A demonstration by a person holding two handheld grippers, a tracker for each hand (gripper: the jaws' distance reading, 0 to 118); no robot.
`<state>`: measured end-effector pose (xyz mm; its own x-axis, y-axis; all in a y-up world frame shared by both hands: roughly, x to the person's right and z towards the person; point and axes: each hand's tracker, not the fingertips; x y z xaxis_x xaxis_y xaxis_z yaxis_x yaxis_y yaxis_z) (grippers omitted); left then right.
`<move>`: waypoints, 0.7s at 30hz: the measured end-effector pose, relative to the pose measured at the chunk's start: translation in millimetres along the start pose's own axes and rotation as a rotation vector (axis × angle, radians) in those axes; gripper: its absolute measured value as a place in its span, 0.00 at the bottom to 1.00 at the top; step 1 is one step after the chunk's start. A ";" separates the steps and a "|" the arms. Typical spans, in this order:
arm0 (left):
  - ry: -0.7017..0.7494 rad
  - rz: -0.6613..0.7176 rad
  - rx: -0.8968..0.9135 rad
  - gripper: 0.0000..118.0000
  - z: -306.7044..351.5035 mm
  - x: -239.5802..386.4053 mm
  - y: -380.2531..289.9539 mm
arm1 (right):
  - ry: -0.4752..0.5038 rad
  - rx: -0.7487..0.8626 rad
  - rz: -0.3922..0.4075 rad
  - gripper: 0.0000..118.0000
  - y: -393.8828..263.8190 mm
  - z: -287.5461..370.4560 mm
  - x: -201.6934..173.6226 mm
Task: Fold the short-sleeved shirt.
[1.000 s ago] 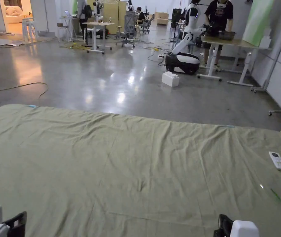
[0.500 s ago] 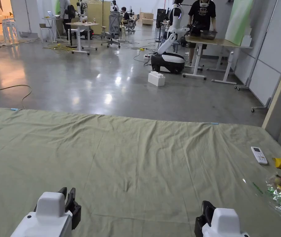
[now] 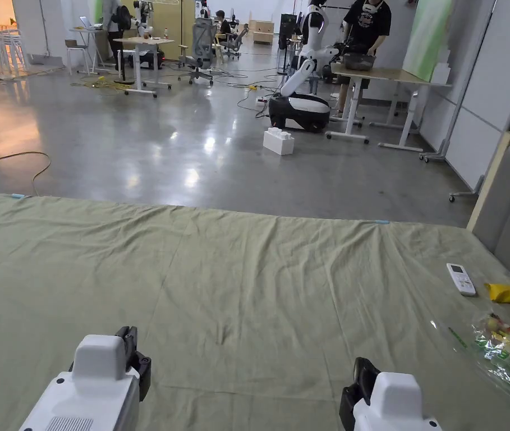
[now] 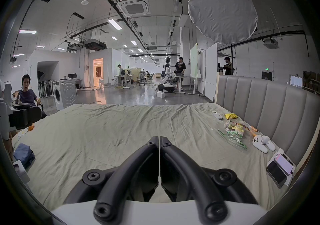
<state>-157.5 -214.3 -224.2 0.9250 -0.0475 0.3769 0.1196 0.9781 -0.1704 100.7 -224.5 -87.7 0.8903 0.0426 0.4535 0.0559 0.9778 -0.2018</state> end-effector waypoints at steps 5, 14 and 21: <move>0.007 -0.018 0.012 0.06 1.3 5.3 3.5 | 0.003 0.005 -0.002 0.02 -3.9 1.8 -0.5; -0.002 -0.026 0.021 0.10 5.2 9.9 5.5 | -0.004 0.008 -0.004 0.03 -6.9 3.9 0.0; -0.017 -0.014 0.022 0.40 8.0 10.2 5.3 | -0.018 0.018 0.004 0.35 -5.1 3.8 1.3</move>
<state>-150.4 -207.9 -213.9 0.9170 -0.0578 0.3947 0.1242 0.9816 -0.1449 99.9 -228.7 -82.7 0.8823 0.0496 0.4681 0.0447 0.9811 -0.1881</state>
